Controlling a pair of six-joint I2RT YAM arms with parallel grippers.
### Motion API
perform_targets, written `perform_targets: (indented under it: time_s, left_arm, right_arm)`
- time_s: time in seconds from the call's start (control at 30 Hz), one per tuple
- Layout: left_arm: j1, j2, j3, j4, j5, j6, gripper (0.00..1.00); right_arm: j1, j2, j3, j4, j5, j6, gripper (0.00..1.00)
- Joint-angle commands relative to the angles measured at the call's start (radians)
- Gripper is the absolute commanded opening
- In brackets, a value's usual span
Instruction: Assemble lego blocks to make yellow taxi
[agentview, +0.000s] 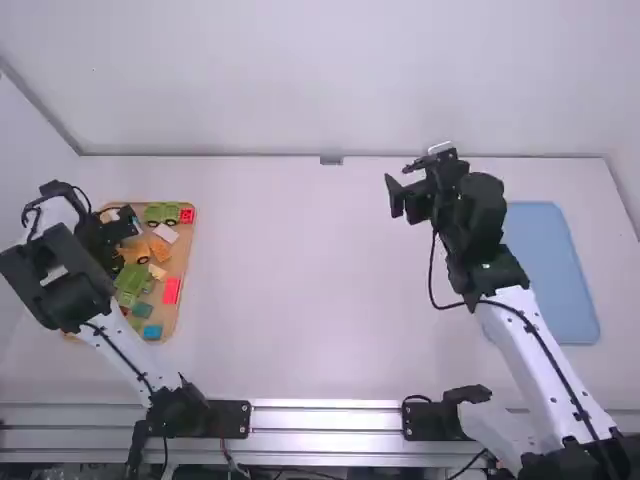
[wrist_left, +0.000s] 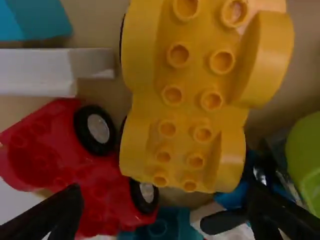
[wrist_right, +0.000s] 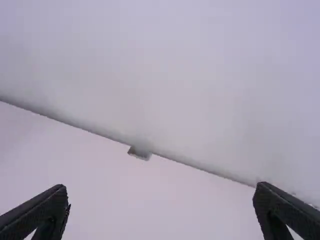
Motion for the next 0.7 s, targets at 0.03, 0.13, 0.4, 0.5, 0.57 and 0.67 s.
perform_targets:
  time_s: [0.03, 0.13, 0.4, 0.5, 0.57, 0.67]
  left_arm:
    - [0.006, 0.004, -0.030, -0.002, 0.080, 0.029, 0.85]
    - [0.005, 0.008, -0.030, -0.002, 0.122, 0.030, 0.84]
    - [0.005, 0.013, -0.030, -0.005, 0.129, 0.003, 0.75]
    - [0.005, 0.013, -0.030, -0.018, 0.129, 0.003, 0.75]
    - [-0.002, 0.013, -0.030, -0.027, 0.127, 0.003, 0.75]
    - [0.001, 0.013, -0.030, -0.038, 0.128, 0.004, 0.76]
  right_arm:
    - [0.020, 0.007, 0.036, 0.016, 0.009, -0.018, 0.98]
    - [0.034, 0.007, 0.036, 0.019, 0.039, -0.018, 0.98]
    - [0.035, 0.007, 0.036, 0.021, 0.060, -0.008, 0.98]
    - [0.035, 0.007, 0.036, 0.018, 0.060, -0.009, 0.98]
    - [0.036, 0.007, 0.036, 0.018, 0.060, -0.008, 0.98]
    - [0.035, 0.007, 0.036, 0.018, 0.060, -0.008, 0.98]
